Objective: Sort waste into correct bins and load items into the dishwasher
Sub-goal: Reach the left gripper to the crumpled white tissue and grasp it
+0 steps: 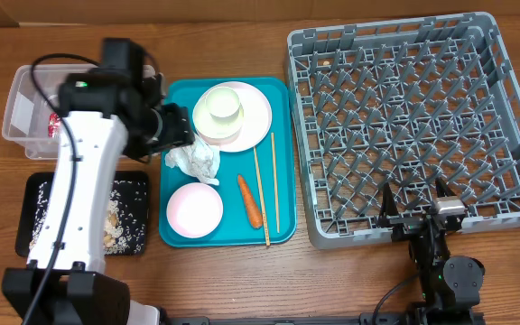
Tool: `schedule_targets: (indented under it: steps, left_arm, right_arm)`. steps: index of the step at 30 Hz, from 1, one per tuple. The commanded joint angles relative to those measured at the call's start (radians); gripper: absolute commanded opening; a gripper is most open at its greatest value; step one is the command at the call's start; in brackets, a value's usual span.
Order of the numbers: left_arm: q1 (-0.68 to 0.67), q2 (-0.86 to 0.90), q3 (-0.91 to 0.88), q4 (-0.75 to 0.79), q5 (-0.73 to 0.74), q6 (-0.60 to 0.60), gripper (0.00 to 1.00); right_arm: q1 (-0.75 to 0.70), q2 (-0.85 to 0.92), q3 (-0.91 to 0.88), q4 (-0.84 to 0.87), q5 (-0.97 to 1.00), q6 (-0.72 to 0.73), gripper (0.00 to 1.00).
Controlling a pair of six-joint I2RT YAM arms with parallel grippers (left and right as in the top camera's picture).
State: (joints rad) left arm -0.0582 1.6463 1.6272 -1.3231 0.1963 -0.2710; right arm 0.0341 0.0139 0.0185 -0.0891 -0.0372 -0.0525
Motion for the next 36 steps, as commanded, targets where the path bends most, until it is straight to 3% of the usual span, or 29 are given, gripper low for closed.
schedule_targets:
  steps: [1,11,36]
  left_arm:
    - [-0.092,0.009,-0.065,0.045,-0.232,-0.202,0.68]
    - [-0.114,0.009,-0.237,0.213,-0.230,-0.284,0.56]
    - [-0.114,0.011,-0.570,0.689,-0.240,-0.283,0.54]
  right_arm:
    - [-0.003,-0.009,-0.011,0.008,-0.002,0.000,1.00]
    - [-0.003,-0.009,-0.011,0.008,-0.002,-0.001,1.00]
    - [-0.003,-0.009,-0.011,0.008,-0.002,-0.001,1.00]
